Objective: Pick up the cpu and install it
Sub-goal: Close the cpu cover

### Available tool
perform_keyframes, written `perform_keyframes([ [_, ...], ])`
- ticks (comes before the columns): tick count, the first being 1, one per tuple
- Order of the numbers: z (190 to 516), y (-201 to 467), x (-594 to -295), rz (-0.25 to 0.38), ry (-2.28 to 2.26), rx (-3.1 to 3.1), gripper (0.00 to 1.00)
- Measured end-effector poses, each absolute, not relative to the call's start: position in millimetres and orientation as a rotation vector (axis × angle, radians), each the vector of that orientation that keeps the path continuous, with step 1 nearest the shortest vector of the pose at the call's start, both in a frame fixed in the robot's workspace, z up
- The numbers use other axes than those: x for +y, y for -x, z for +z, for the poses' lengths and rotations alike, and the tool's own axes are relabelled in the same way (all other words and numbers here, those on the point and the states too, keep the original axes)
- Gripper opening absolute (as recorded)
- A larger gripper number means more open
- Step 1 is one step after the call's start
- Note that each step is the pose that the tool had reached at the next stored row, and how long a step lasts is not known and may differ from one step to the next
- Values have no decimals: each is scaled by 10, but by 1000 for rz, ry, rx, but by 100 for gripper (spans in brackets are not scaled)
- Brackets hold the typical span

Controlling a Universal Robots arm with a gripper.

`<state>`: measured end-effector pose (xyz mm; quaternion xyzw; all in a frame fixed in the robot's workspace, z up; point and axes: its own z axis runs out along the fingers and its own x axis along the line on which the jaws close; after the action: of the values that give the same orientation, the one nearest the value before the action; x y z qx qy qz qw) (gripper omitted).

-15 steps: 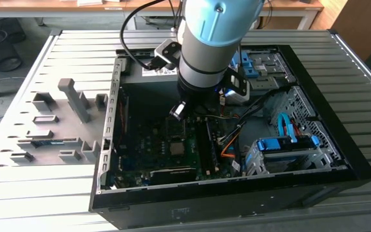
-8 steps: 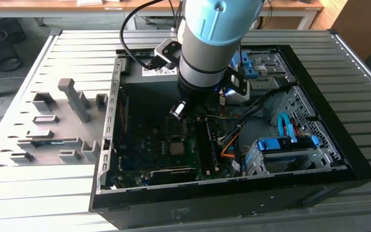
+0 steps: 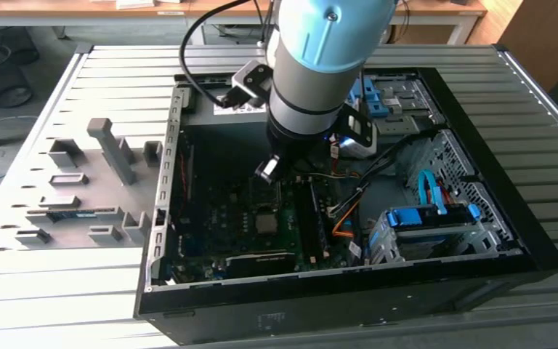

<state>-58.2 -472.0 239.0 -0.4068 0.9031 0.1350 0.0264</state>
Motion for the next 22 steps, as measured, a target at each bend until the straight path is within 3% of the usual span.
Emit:
perform_keyframes([
  [22,2390,588,-4875,419,1257,2790,10],
])
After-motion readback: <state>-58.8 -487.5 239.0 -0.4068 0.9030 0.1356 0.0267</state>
